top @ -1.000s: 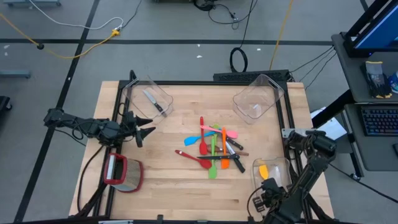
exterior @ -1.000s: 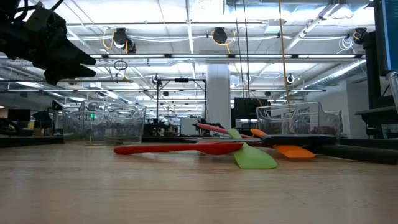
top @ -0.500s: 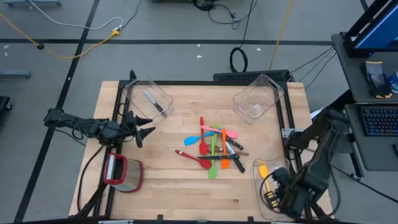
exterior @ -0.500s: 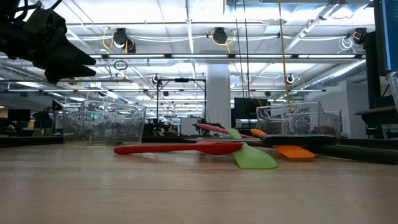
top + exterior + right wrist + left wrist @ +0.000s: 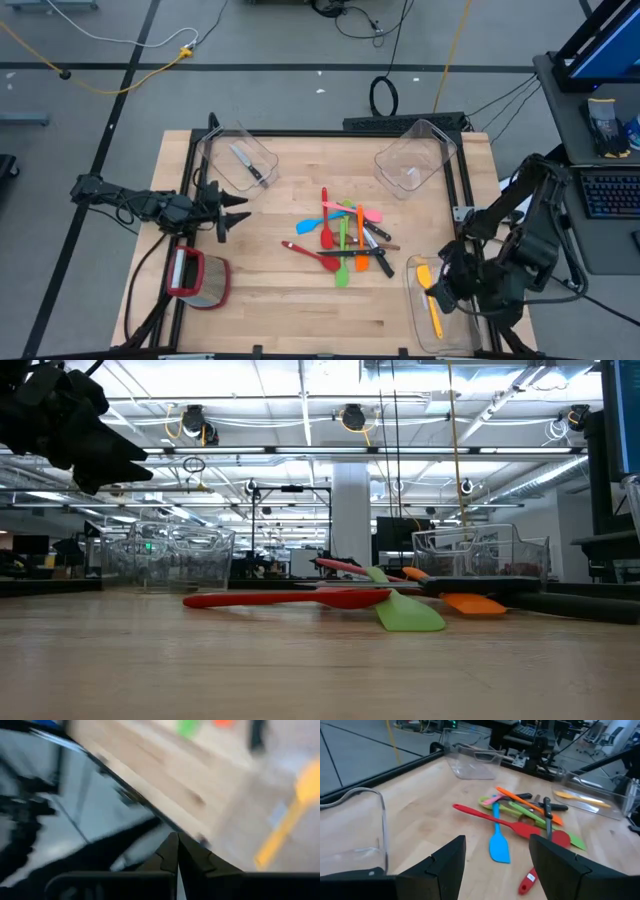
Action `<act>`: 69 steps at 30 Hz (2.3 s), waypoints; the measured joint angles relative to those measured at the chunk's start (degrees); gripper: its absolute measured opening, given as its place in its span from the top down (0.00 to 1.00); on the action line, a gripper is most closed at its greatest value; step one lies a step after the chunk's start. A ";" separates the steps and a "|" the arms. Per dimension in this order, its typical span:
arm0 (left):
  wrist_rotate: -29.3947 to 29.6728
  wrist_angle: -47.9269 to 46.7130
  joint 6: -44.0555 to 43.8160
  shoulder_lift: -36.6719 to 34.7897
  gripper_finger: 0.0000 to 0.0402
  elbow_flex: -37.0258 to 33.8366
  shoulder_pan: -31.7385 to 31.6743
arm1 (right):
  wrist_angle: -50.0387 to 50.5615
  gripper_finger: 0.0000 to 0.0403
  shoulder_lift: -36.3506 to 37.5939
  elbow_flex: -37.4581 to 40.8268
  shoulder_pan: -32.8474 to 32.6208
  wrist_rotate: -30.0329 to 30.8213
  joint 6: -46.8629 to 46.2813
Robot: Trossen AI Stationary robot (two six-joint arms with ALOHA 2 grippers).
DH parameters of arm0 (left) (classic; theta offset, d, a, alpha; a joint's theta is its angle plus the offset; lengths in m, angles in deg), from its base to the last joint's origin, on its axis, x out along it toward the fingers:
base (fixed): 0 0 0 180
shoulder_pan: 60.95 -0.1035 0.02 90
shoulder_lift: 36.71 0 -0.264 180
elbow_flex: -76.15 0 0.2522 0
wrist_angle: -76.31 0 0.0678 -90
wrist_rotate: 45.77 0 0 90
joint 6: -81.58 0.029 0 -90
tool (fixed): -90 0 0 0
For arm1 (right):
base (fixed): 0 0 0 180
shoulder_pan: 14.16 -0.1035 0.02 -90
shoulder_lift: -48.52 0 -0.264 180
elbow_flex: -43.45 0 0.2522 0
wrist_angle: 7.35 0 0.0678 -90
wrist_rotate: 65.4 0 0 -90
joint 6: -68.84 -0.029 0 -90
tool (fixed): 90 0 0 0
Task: Pick & Place Kitchen Items
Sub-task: Put the black kitchen knife into the top left transparent bin
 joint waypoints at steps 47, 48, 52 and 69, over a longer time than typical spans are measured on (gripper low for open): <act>1.23 7.17 -3.58 -0.02 0.44 0.00 0.01 | -44.88 1.00 -2.85 16.12 29.49 9.71 109.61; 1.23 7.17 -3.58 -0.01 0.44 0.00 0.00 | -45.49 1.00 -2.87 16.68 30.16 6.57 109.63; 1.23 7.17 -3.58 -0.02 0.44 0.00 0.00 | -45.77 1.00 -2.87 18.31 33.29 -4.59 109.43; 1.23 7.15 -3.15 -0.02 0.44 0.00 0.00 | -37.83 0.88 -6.68 18.81 39.39 -13.69 104.95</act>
